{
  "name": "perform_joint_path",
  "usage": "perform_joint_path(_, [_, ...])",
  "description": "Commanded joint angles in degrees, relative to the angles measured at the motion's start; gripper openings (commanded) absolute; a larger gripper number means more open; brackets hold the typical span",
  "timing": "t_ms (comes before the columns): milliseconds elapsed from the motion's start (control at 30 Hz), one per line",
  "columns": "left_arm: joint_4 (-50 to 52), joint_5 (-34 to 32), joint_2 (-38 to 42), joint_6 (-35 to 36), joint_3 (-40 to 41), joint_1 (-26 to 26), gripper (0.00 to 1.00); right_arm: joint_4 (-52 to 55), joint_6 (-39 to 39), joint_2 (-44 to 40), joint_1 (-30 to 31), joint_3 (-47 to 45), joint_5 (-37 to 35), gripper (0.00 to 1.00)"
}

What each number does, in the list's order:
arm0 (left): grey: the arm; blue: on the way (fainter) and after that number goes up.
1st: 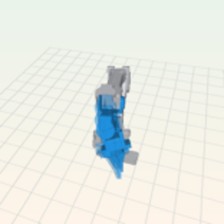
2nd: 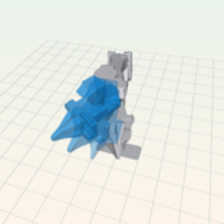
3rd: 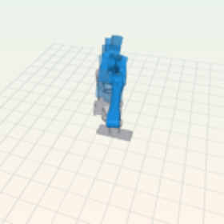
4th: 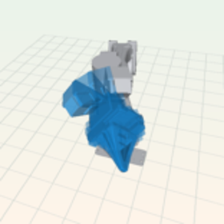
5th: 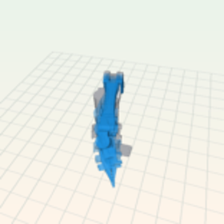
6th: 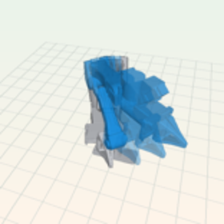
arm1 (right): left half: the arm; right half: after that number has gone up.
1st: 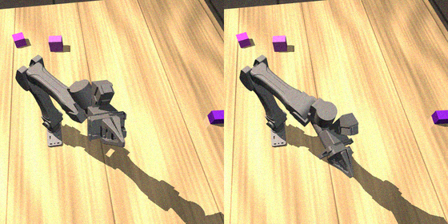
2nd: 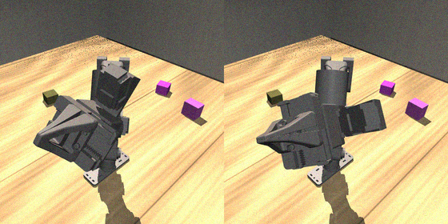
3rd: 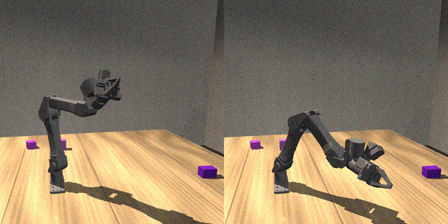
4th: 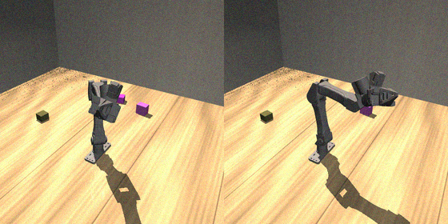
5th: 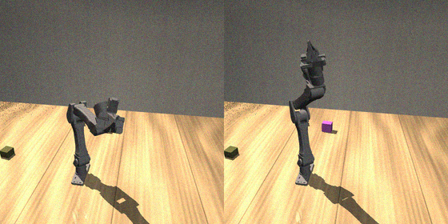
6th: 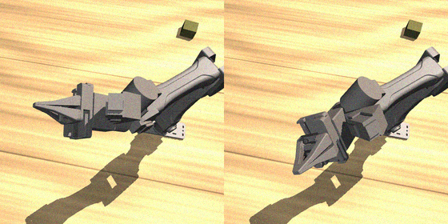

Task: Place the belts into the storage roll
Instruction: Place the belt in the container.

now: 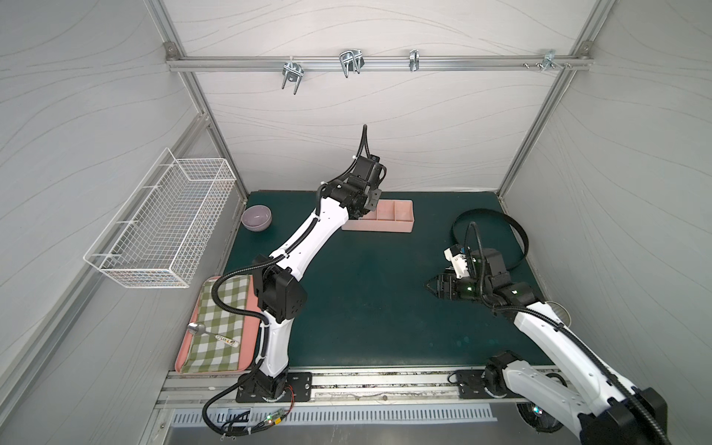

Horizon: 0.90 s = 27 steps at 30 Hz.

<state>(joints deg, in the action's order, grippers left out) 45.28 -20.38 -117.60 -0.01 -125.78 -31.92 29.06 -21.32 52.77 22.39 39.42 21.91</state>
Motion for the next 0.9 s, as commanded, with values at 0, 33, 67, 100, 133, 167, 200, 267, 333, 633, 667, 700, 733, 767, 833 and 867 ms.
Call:
perform_joint_path(0, [-6.13, -0.93, -1.83, -0.96, -5.52, 1.17, 0.03, -0.69, -0.73, -0.17, -0.31, -0.74, 1.98, 0.78])
perform_joint_path(33, [-6.73, -0.81, -2.41, -1.31, -5.62, 1.40, 0.03, -0.51, -0.66, -0.35, -0.31, -0.66, 2.22, 0.79])
perform_joint_path(67, [-7.33, -0.80, -3.04, -1.62, -5.58, 1.51, 0.03, -0.26, -0.83, -0.54, -0.29, -0.62, 2.26, 0.79])
perform_joint_path(100, [-7.74, -0.93, -3.57, -1.81, -5.53, 1.51, 0.03, -0.15, -0.83, -0.65, -0.33, -0.68, 2.34, 0.79])
perform_joint_path(133, [-8.08, -0.90, -4.09, -2.23, -5.54, 1.54, 0.03, 0.01, -0.79, -0.78, -0.28, -0.71, 2.32, 0.80])
perform_joint_path(167, [-8.40, -0.85, -4.76, -2.77, -5.54, 1.54, 0.02, -0.01, -0.59, -0.82, -0.28, -0.67, 2.28, 0.80])
perform_joint_path(200, [-8.53, -0.68, -5.15, -3.29, -5.54, 1.67, 0.02, 0.01, -0.50, -0.76, -0.32, -0.70, 2.26, 0.80])
perform_joint_path(267, [-8.85, -0.40, -6.08, -4.57, -5.40, 1.63, 0.02, -0.27, -0.30, -0.53, -0.33, -0.94, 2.34, 0.80])
perform_joint_path(333, [-9.32, -0.50, -6.54, -5.70, -4.90, 1.61, 0.01, -0.47, -0.35, -0.16, -0.33, -1.15, 2.70, 0.80])
perform_joint_path(633, [-11.92, -0.23, -9.11, -7.62, -3.60, 2.26, 0.01, -0.71, 0.50, 0.22, -0.32, -1.41, 3.57, 0.89])
perform_joint_path(667, [-12.03, 0.06, -9.45, -7.91, -3.68, 2.47, 0.01, -0.67, 0.57, 0.20, -0.29, -1.52, 3.55, 0.99])
perform_joint_path(700, [-12.05, 0.03, -9.70, -8.19, -3.69, 2.57, 0.01, -0.63, 0.64, 0.24, -0.33, -1.58, 3.56, 0.99])
perform_joint_path(733, [-12.10, 0.12, -9.87, -8.50, -3.68, 2.70, 0.01, -0.60, 0.73, 0.22, -0.33, -1.59, 3.42, 0.99])
perform_joint_path(767, [-12.09, 0.27, -10.00, -8.64, -3.52, 2.78, 0.01, -0.66, 0.71, 0.21, -0.33, -1.70, 3.31, 0.99])
perform_joint_path(833, [-12.36, 0.23, -10.11, -9.06, -3.21, 2.87, 0.01, -0.81, 0.79, 0.27, -0.41, -1.87, 3.19, 0.99])
perform_joint_path(867, [-12.55, 0.25, -10.12, -9.27, -2.94, 2.83, 0.01, -0.68, 0.77, 0.28, -0.41, -1.88, 3.15, 0.99])
